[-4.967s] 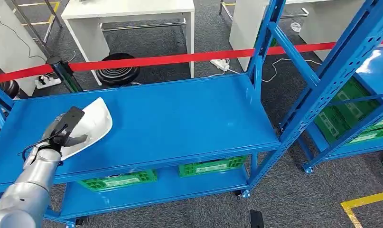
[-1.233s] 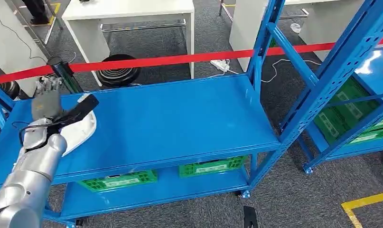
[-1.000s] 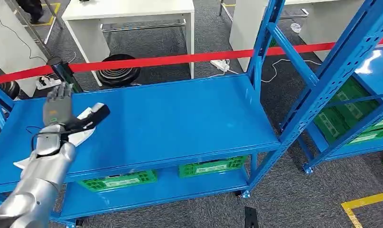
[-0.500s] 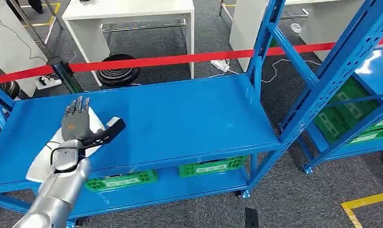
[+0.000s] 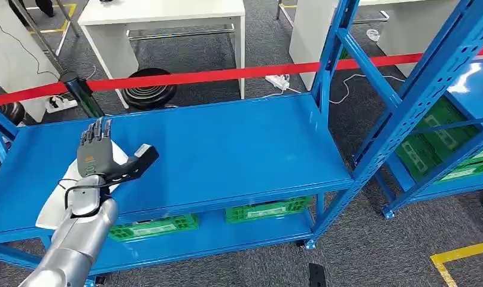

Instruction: Take the parts from the cabinet and place them on the table.

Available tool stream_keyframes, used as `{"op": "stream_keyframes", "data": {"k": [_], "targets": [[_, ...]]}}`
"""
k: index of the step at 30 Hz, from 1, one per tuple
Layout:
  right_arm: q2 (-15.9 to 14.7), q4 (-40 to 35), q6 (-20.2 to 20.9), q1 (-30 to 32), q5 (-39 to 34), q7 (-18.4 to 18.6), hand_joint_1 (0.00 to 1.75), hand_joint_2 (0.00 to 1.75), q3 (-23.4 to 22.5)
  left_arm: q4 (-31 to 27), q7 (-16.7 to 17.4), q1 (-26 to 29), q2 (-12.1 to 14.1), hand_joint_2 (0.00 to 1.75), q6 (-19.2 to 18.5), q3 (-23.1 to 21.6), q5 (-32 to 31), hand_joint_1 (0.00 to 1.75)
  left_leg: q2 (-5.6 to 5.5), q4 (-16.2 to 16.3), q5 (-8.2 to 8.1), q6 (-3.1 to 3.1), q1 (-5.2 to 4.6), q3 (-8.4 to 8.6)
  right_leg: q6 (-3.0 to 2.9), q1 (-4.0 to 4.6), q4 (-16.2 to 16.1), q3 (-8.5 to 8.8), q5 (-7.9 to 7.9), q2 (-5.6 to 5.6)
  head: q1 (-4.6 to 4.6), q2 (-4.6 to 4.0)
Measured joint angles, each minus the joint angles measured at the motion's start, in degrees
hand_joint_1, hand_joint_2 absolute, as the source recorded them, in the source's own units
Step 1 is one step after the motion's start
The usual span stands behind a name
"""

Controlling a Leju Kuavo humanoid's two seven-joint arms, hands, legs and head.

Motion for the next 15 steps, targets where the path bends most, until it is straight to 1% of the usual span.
{"op": "stream_keyframes", "data": {"k": [3,5,10,15], "targets": [[0.0,0.0,0.3,0.0,0.1,0.0,0.00,1.75,0.0,-0.1,-0.3,0.1,0.0,0.00,0.0,0.0,0.7,0.00,-0.01,0.0,0.00,0.00,0.00,0.00,0.00,0.00,0.0,0.01,0.00,-0.01,0.00,0.00],[0.0,0.0,0.5,0.0,0.2,0.0,0.00,1.75,0.0,0.0,-0.3,0.1,0.1,0.00,-1.1,0.0,1.1,0.00,-0.01,0.0,0.00,0.00,0.00,0.01,0.00,0.00,0.0,0.01,0.00,-0.01,0.02,0.00],[0.0,0.0,0.8,0.0,0.7,0.6,0.00,1.75,0.0,1.9,-1.2,-1.9,0.8,0.00,-7.5,0.0,3.8,0.00,-0.01,0.0,0.01,0.00,0.00,0.01,0.00,0.00,0.0,0.01,0.01,-0.01,0.02,0.00],[0.0,0.0,0.9,-0.2,1.1,0.8,0.00,1.75,0.0,6.5,0.3,-7.5,1.7,0.00,-14.2,0.0,4.2,0.00,-0.01,0.0,0.03,-0.02,0.01,0.01,0.00,0.01,0.0,0.01,0.02,-0.01,0.00,0.00]]}}
